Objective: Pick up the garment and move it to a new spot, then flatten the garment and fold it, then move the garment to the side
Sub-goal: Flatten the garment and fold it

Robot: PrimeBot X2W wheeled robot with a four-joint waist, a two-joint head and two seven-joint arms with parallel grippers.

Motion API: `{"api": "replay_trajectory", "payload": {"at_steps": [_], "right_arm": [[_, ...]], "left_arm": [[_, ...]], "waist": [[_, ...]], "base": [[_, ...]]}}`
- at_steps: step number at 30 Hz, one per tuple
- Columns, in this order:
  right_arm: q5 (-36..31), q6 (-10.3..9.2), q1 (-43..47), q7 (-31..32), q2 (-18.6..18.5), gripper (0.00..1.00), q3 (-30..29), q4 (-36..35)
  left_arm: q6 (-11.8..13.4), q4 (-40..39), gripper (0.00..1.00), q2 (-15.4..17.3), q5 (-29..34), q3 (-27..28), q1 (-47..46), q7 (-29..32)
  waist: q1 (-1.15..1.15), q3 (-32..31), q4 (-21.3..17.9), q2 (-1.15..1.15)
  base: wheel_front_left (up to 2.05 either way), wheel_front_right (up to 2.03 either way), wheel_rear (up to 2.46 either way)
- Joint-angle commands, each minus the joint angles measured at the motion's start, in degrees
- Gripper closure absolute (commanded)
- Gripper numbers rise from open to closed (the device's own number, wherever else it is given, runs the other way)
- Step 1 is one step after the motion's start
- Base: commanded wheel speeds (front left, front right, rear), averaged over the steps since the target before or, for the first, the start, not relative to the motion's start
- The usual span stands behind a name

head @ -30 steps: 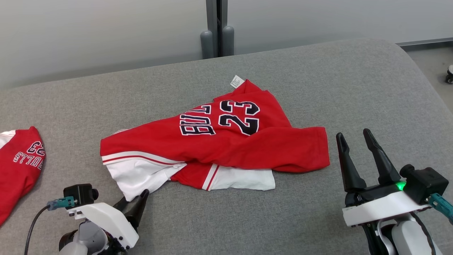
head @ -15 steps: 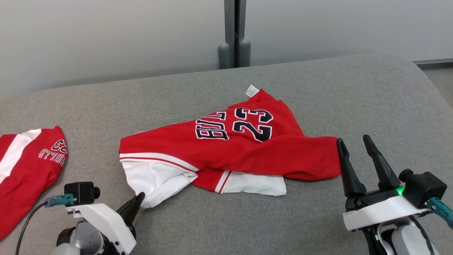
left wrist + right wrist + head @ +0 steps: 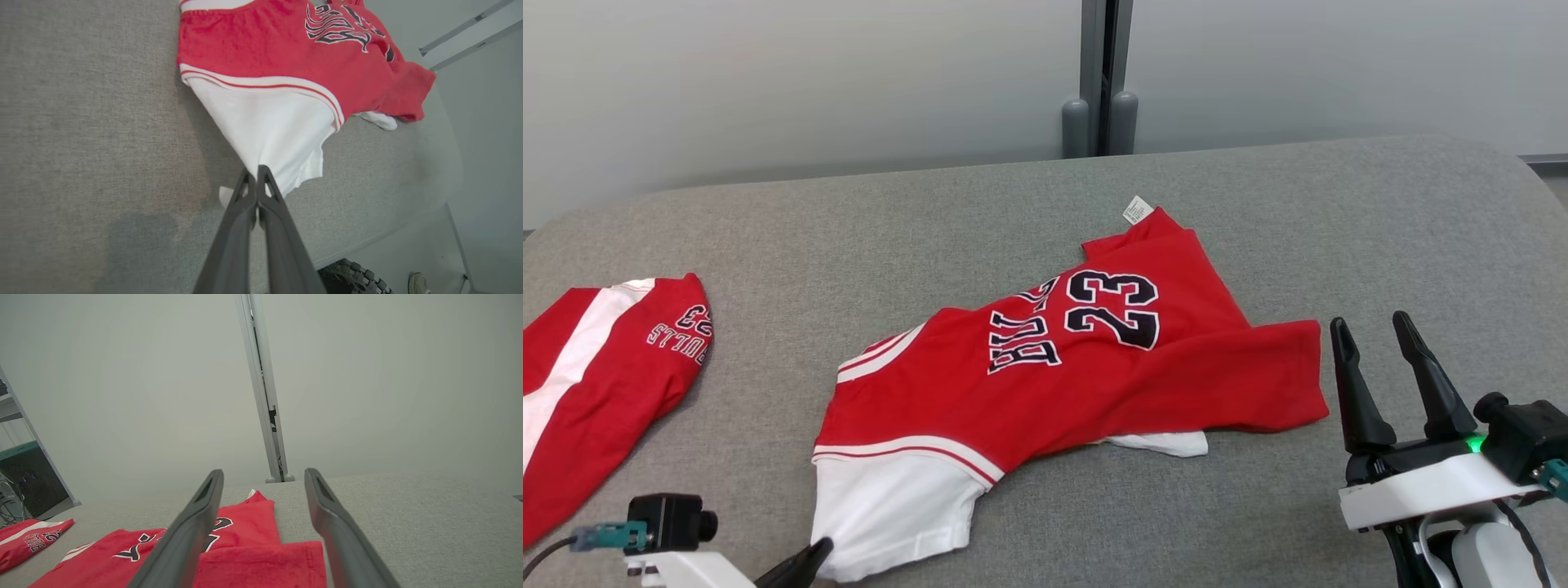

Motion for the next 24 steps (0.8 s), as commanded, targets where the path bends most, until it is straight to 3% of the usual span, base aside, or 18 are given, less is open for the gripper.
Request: {"api": "replay_trajectory", "payload": {"at_steps": [1,5,6,7,8,11,17,24], "right_arm": [[0.03,0.03,0.27,0.0,-0.35,0.0,-0.12,-0.08],[0.11,0.03,0.19,0.0,-0.6,0.0,-0.13,0.4],[0.09,0.02,0.14,0.0,-0.59,0.0,-0.07,0.44],[0.07,0.03,0.12,0.0,-0.53,0.0,0.01,0.48],[0.09,0.03,0.08,0.0,-0.52,0.0,0.13,0.57],[0.28,0.02,-0.03,0.0,-0.67,0.0,0.4,0.87],[0.48,0.03,0.21,0.0,-1.19,0.0,0.57,1.41],[0.6,0.03,1.19,0.0,-1.22,0.0,0.62,1.86]], "left_arm": [[0.59,-0.55,1.0,0.56,-0.37,0.39,0.93,0.26],[3.43,-1.09,1.0,1.22,0.79,0.31,3.57,1.26],[3.85,-0.44,0.95,0.85,1.0,0.26,3.62,0.97],[4.15,0.41,0.32,0.6,1.4,0.05,3.53,0.7],[4.36,1.19,0.0,0.19,1.49,-0.29,3.32,0.54],[4.01,2.91,0.0,-0.28,2.84,-0.61,1.86,-1.22],[4.91,2.44,0.0,-0.52,8.32,1.37,-0.95,-10.24],[7.34,2.99,0.0,-4.73,16.04,2.47,-3.32,-26.04]], "waist": [[0.0,0.11,0.12,0.0],[0.0,0.43,0.38,0.0],[0.0,0.48,0.42,0.0],[0.0,0.49,0.45,0.0],[0.0,0.49,0.47,0.0],[0.0,0.39,0.44,0.0],[0.0,-0.51,0.33,0.0],[0.0,-2.14,-0.21,0.0]], "base": [[0.0,0.0,0.0],[0.0,0.0,0.0],[0.0,0.0,0.0],[0.0,0.0,0.0],[0.0,0.0,0.0],[0.0,0.0,0.0],[0.0,0.0,0.0],[0.0,0.0,0.0]]}}
